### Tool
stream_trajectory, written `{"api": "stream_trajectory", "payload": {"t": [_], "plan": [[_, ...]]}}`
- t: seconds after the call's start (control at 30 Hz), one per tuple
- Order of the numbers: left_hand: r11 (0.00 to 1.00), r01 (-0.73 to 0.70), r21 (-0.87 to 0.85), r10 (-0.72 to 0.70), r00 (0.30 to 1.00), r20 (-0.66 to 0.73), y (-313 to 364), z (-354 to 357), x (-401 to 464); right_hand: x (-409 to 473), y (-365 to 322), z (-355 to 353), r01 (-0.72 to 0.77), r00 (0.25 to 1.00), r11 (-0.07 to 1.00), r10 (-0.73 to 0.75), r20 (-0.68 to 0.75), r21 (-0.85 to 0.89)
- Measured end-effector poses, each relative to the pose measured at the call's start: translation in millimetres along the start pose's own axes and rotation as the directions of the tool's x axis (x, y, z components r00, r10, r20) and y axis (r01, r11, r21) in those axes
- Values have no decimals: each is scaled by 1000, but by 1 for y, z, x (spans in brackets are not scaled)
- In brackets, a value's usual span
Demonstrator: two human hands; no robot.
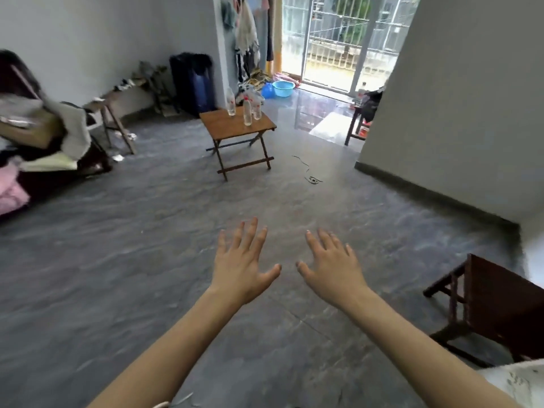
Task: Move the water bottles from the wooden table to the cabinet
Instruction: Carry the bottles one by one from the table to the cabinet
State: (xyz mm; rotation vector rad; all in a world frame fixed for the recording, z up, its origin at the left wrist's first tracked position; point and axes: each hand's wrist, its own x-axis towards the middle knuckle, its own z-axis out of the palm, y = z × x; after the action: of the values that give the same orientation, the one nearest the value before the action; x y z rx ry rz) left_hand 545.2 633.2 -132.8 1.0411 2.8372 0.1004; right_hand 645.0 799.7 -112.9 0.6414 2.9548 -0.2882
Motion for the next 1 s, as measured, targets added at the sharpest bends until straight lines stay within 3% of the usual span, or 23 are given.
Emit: {"api": "stream_trajectory", "payload": {"t": [0.23, 0.43, 1.0], "plan": [[964, 264, -11, -264, 964, -27, -62, -5, -22, 45, -63, 10, 248, 968, 969, -248, 42, -3], [916, 400, -25, -401, 916, -24, -70, -11, -21, 73, -72, 9, 361, 929, 933, -359, 89, -6], [866, 498, -49, -499, 866, -32, -40, -17, 47, 142, -28, 0, 424, 898, 906, -421, 125, 0]]}}
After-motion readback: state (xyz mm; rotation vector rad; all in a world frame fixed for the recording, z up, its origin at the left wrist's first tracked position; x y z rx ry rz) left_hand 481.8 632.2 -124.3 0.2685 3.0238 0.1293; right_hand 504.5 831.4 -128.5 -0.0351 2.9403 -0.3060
